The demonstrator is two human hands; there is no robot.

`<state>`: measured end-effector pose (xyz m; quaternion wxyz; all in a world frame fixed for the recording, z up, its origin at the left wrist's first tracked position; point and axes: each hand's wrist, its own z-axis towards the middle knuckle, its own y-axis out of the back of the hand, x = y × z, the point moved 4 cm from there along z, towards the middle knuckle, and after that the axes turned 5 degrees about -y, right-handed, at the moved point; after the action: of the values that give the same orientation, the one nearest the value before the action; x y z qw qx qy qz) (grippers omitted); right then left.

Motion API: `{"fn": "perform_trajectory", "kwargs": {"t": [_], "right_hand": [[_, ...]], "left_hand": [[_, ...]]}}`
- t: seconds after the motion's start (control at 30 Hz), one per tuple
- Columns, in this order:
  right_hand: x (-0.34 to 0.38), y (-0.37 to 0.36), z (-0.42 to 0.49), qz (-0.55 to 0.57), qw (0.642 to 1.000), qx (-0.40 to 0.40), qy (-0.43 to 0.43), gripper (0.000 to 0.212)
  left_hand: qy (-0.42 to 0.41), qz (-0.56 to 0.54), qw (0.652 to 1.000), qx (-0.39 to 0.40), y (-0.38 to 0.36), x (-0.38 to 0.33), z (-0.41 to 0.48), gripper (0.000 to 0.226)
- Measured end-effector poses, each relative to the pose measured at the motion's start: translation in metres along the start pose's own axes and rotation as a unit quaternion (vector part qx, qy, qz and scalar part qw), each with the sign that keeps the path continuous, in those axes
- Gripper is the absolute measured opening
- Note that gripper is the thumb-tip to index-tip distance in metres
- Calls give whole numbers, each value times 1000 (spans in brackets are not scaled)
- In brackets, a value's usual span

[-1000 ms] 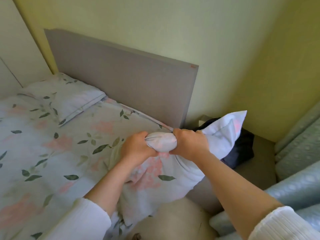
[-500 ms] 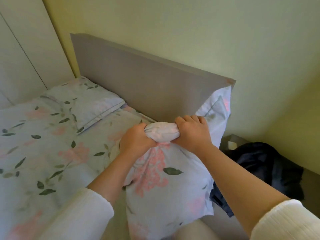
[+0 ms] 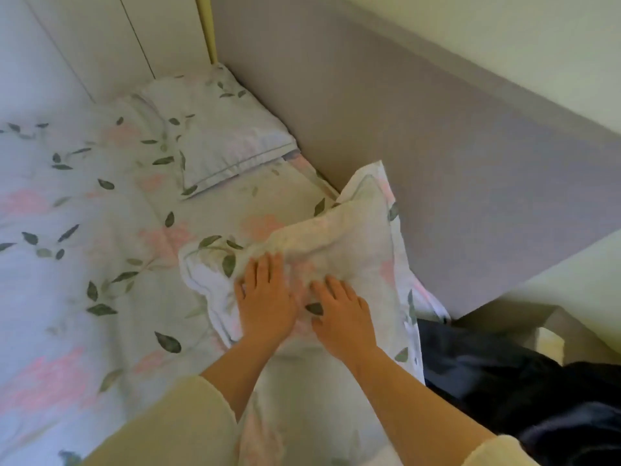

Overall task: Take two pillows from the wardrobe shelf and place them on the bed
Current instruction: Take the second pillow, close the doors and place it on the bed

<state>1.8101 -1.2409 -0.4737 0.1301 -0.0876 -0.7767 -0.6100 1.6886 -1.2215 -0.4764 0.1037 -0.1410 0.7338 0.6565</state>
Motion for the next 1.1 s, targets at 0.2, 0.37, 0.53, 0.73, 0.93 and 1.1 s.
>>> {"fn": "perform_trajectory", "kwargs": {"t": [0.2, 0.37, 0.53, 0.73, 0.93, 1.1], "right_hand": [[-52, -95, 28, -17, 973, 224, -45, 59], [-81, -126, 43, -6, 977, 211, -30, 52], [-93, -137, 35, -8, 979, 205, 9, 54], [-93, -155, 19, -55, 984, 168, 5, 58], [-95, -164, 5, 1, 992, 127, 3, 72], [-132, -153, -3, 31, 984, 79, -157, 82]], "left_hand": [[58, -65, 960, 266, -107, 28, 0, 60], [87, -44, 969, 226, -153, 38, -6, 64], [164, -20, 975, 151, -166, 51, -26, 88], [184, -61, 964, 183, -193, 59, -50, 94], [268, -196, 940, 81, -186, 64, -67, 91], [403, -275, 872, 39, -181, 69, -81, 110]]}}
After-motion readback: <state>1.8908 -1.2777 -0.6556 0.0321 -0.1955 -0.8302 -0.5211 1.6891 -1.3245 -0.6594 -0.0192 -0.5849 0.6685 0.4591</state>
